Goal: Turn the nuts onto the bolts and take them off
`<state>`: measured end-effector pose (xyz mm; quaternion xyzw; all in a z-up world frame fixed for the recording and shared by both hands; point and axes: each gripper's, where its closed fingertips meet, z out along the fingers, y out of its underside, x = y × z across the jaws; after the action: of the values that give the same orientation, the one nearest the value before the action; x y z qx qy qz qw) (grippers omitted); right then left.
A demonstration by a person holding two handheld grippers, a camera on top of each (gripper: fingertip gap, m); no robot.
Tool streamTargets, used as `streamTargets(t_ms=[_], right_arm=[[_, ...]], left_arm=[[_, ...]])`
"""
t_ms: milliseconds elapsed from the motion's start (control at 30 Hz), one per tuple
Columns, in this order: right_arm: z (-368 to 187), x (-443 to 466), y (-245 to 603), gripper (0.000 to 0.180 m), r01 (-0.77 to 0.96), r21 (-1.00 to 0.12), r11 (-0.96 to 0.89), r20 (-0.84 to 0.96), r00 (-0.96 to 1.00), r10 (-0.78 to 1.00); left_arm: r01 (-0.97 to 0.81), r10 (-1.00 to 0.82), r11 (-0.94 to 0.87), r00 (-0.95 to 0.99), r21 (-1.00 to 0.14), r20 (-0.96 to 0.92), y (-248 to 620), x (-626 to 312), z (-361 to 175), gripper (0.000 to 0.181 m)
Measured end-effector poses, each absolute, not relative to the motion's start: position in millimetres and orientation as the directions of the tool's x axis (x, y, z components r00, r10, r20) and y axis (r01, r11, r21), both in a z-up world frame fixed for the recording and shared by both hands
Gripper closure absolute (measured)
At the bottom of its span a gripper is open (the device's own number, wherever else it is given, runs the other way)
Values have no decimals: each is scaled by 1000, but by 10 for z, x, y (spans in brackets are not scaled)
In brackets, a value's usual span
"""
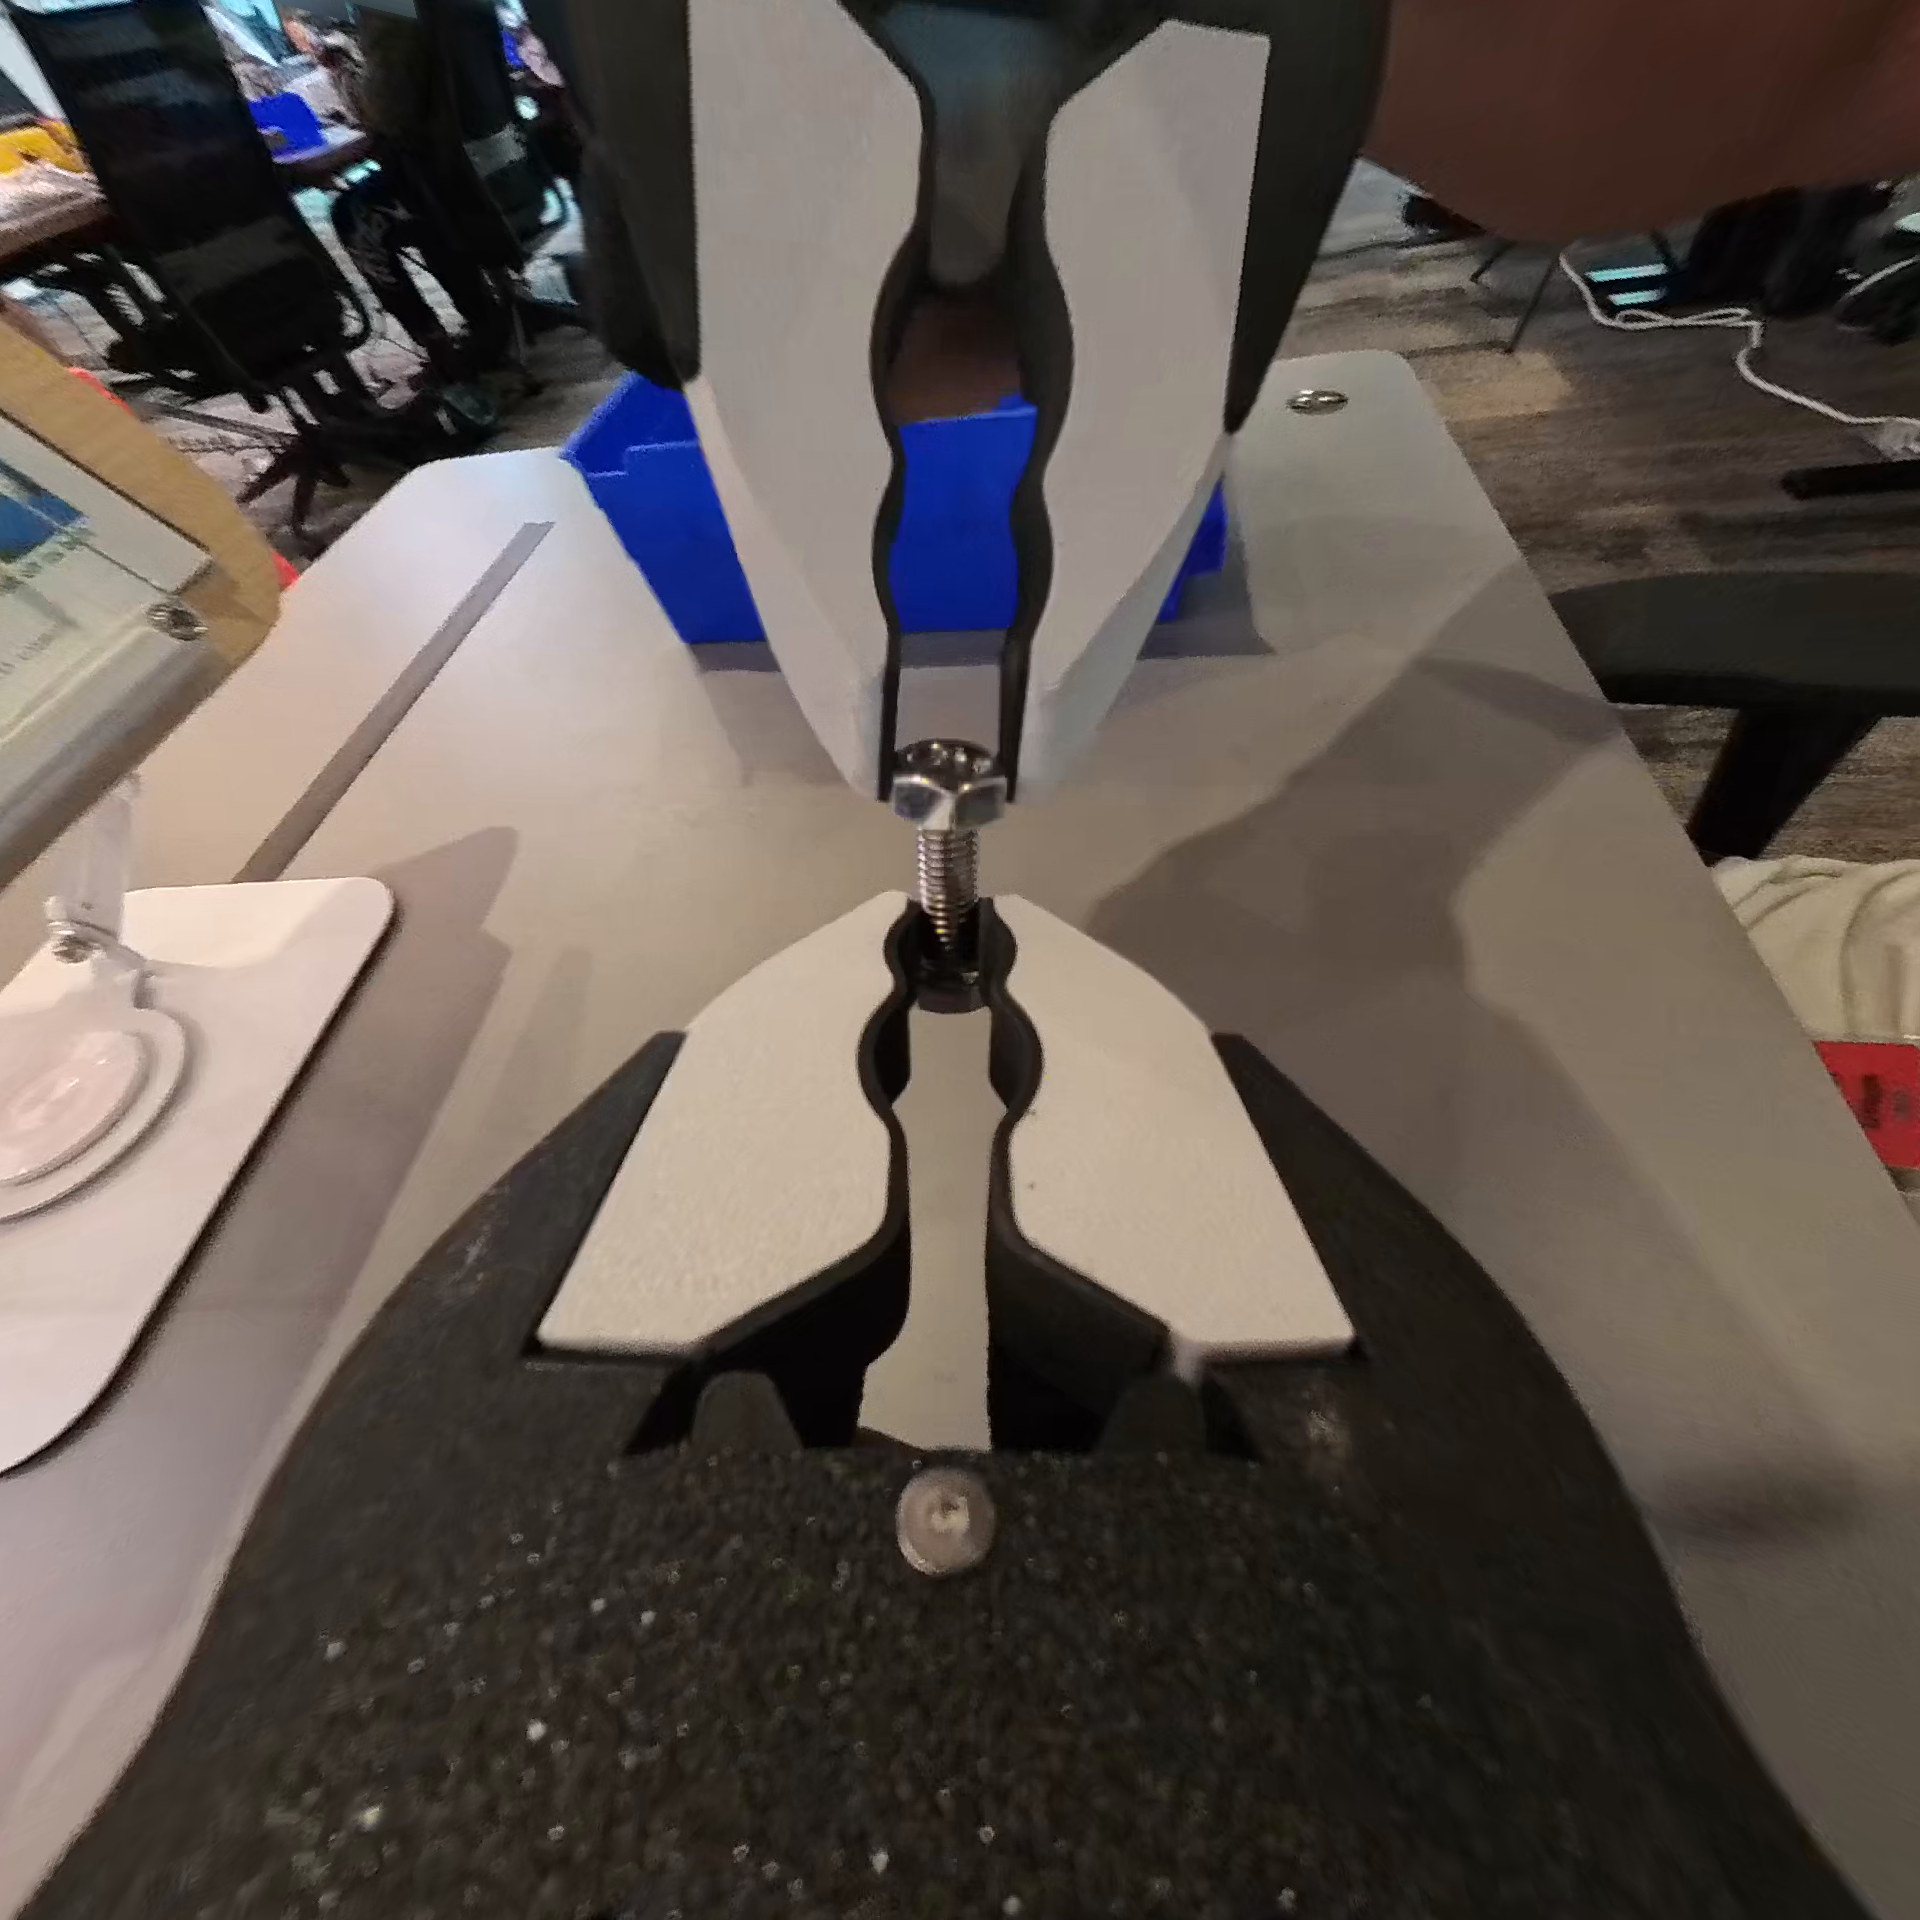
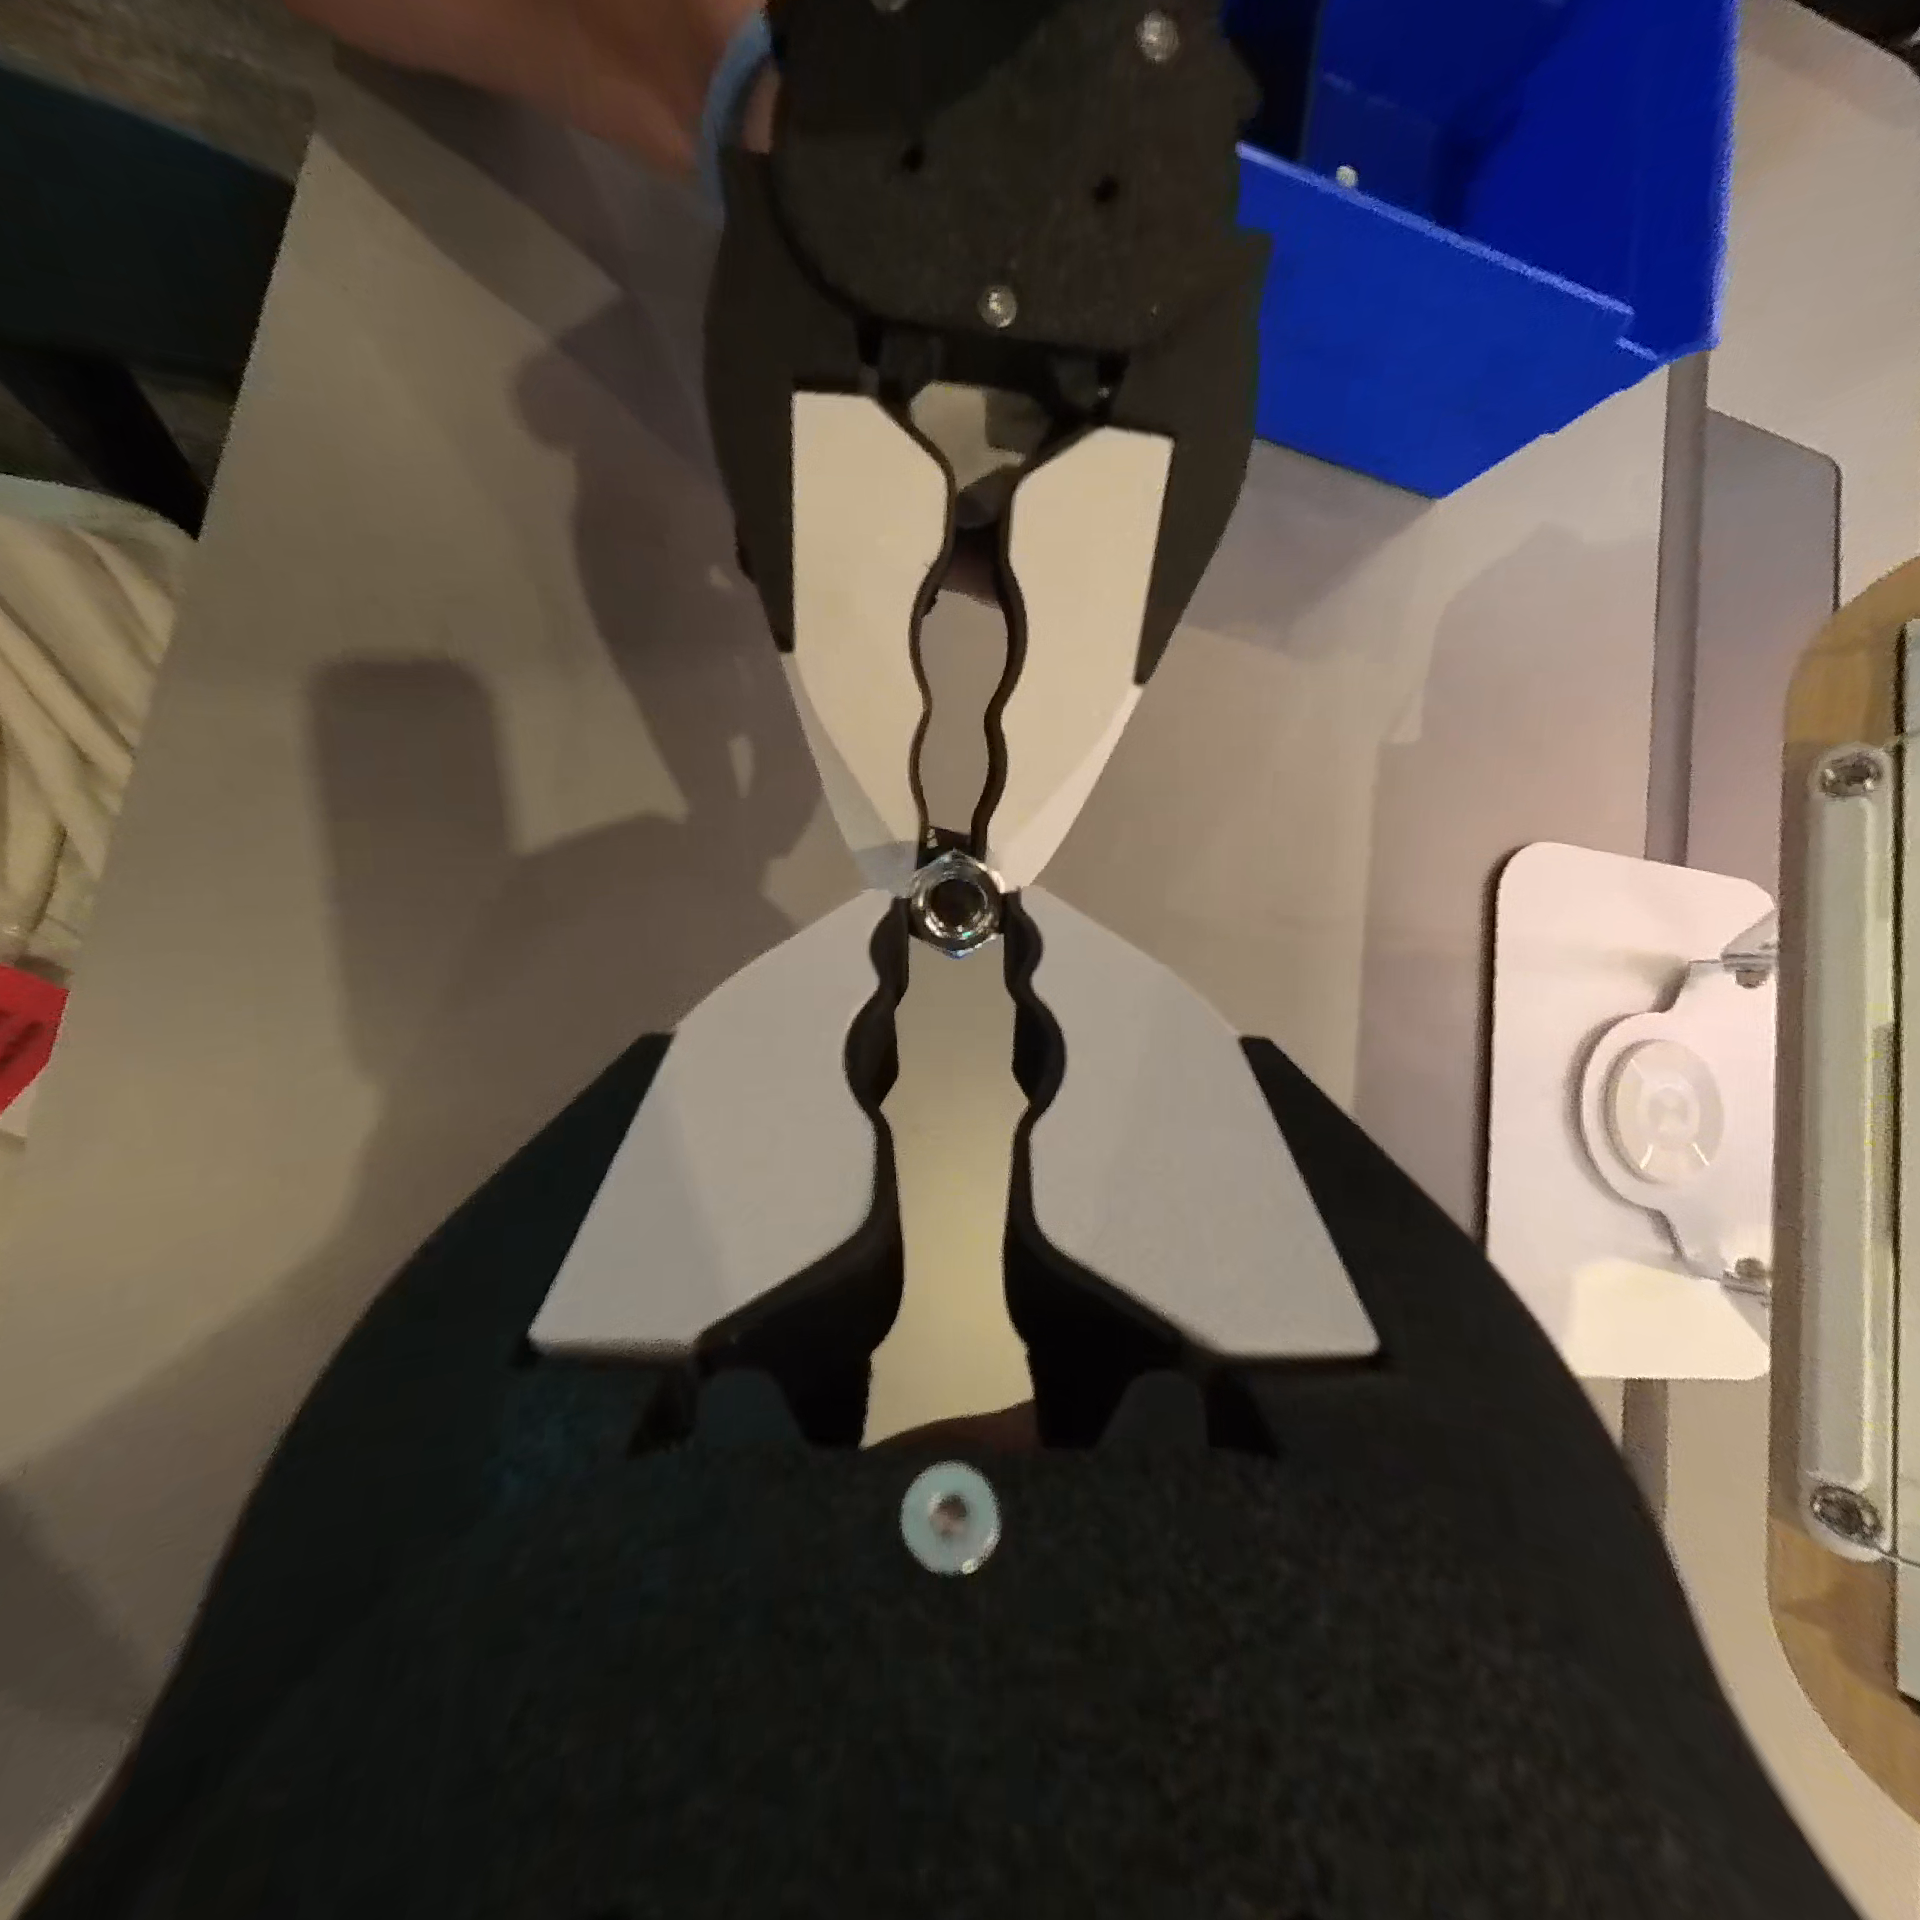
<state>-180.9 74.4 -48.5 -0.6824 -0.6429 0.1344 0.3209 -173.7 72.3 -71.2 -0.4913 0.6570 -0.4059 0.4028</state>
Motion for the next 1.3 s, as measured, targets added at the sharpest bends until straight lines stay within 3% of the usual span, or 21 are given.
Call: streamTargets(t_ms=[133,333,533,667,800,1000,1133,1300], right_arm=[[-493,-1790,862,163,765,-639,-78,194,258,946],[-548,-1734,1058,163,558,-705,-439,-61,568,820],[-704,-1697,1147,162,318,-599,-735,-331,737,589],[-677,-1705,1179,160,350,-621,-702,-266,748,608],[-418,-1667,1244,136,387,-740,-551,-127,724,678],[117,-1689,1047,130,166,-981,-105,7,561,828],[41,-1733,853,117,-90,-986,-139,-164,431,887],[-145,-1833,751,107,-204,-956,-211,-267,300,916]], left_arm=[[-329,-975,223,-95,-918,-203,868,-1714,-716,171],[-418,-928,275,119,-865,-353,1131,-1668,-759,172],[-515,-870,295,205,-805,-449,1270,-1660,-897,172],[-480,-902,249,201,-841,-382,1265,-1653,-891,171],[-371,-971,118,151,-921,-185,1183,-1656,-796,171],[-159,-978,-171,-93,-972,187,957,-1682,-555,172],[-117,-932,-252,-238,-961,274,824,-1728,-475,172],[-103,-885,-292,-348,-951,310,677,-1759,-421,172]])
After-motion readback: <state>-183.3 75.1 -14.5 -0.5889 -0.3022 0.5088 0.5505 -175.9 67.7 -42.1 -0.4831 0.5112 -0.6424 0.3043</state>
